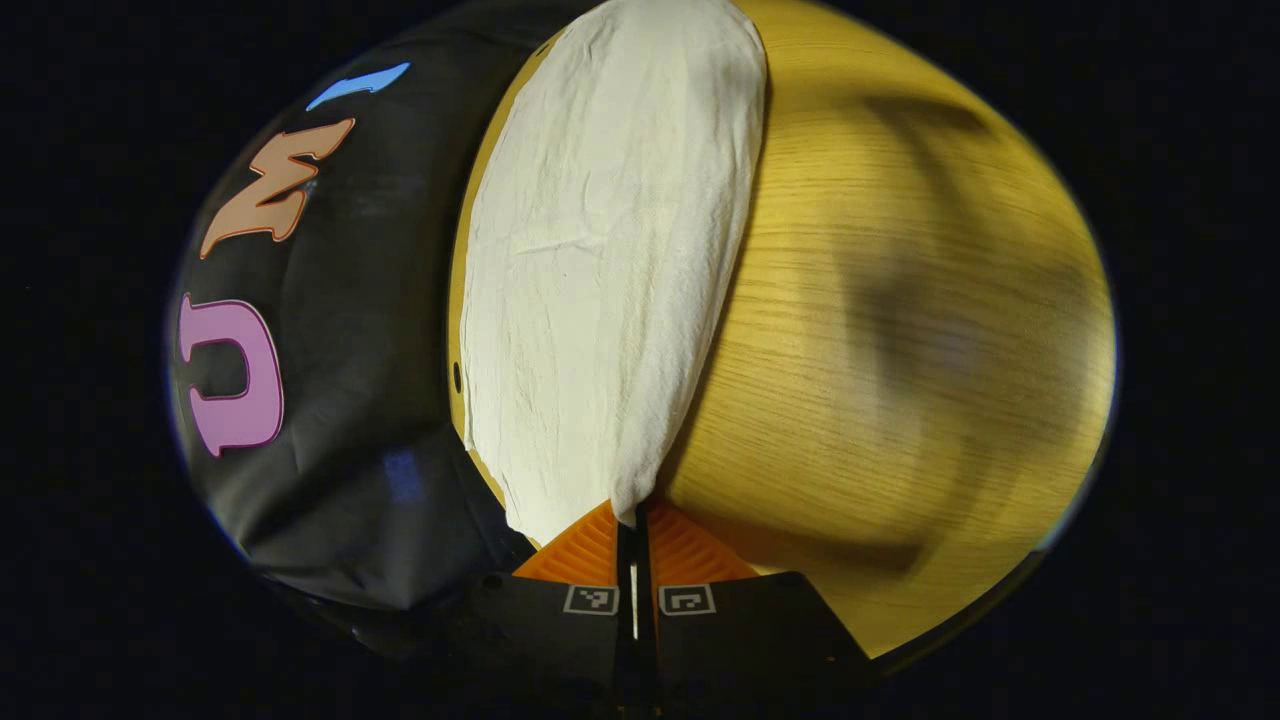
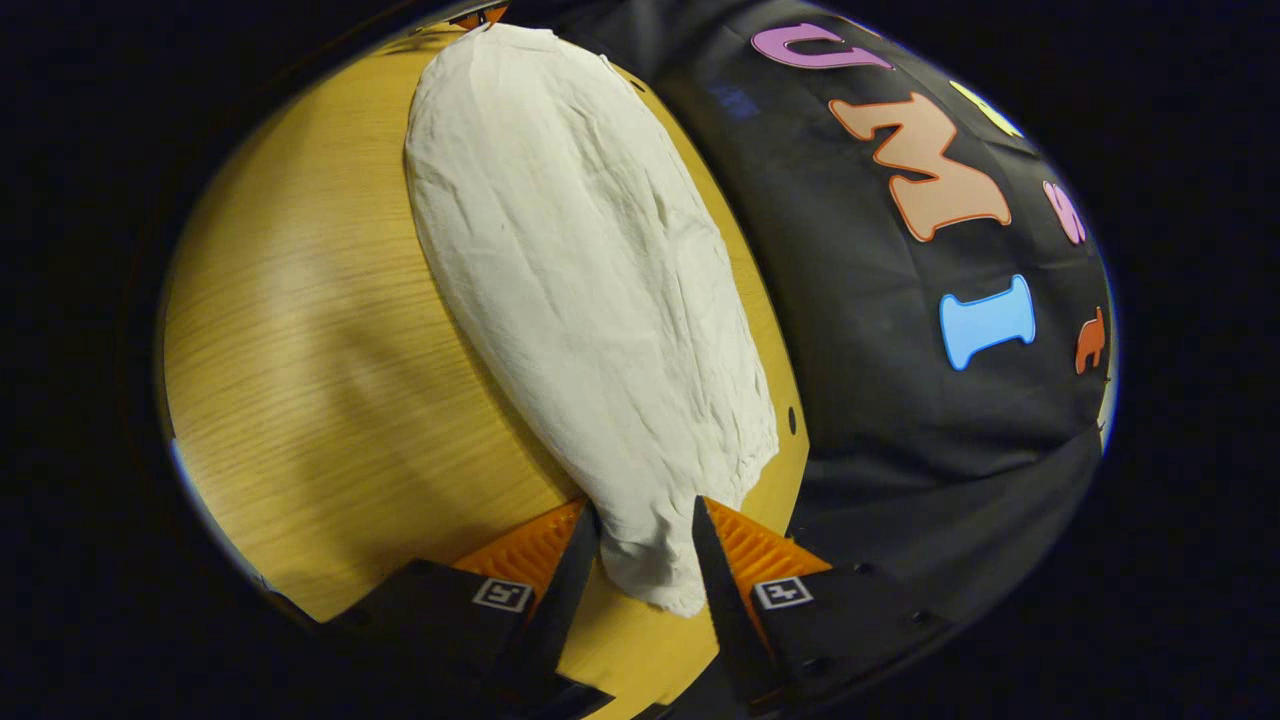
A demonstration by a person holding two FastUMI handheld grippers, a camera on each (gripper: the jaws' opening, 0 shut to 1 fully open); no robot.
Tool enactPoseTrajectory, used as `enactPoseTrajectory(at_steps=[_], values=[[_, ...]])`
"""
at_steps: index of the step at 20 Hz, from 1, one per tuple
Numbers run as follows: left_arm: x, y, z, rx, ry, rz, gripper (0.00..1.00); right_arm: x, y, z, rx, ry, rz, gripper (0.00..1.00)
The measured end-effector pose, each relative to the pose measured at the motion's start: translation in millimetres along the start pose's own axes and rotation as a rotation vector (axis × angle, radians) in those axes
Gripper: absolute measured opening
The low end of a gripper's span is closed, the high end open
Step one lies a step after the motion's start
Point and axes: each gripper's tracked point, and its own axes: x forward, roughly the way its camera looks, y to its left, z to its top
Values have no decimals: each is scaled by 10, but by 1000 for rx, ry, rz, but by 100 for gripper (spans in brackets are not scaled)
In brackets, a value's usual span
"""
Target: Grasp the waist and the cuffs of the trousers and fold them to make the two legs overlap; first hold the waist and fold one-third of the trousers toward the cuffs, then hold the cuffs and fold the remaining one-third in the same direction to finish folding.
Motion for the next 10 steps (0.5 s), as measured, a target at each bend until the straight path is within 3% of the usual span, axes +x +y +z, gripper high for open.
enactPoseTrajectory(at_steps=[1,2,4,7,10], values=[[10,3,4,-7,3,-2,0,22,62,-9,-1,8,31,56],[8,6,0,-16,8,-5,0,39,102,-19,-14,17,44,34],[17,13,-18,-63,19,-20,0,13,104,-4,-43,23,54,12],[59,77,-68,-144,49,-22,0,41,32,-18,30,32,71,14],[-10,351,-31,-178,63,62,0,-59,-254,53,71,-11,20,8]])
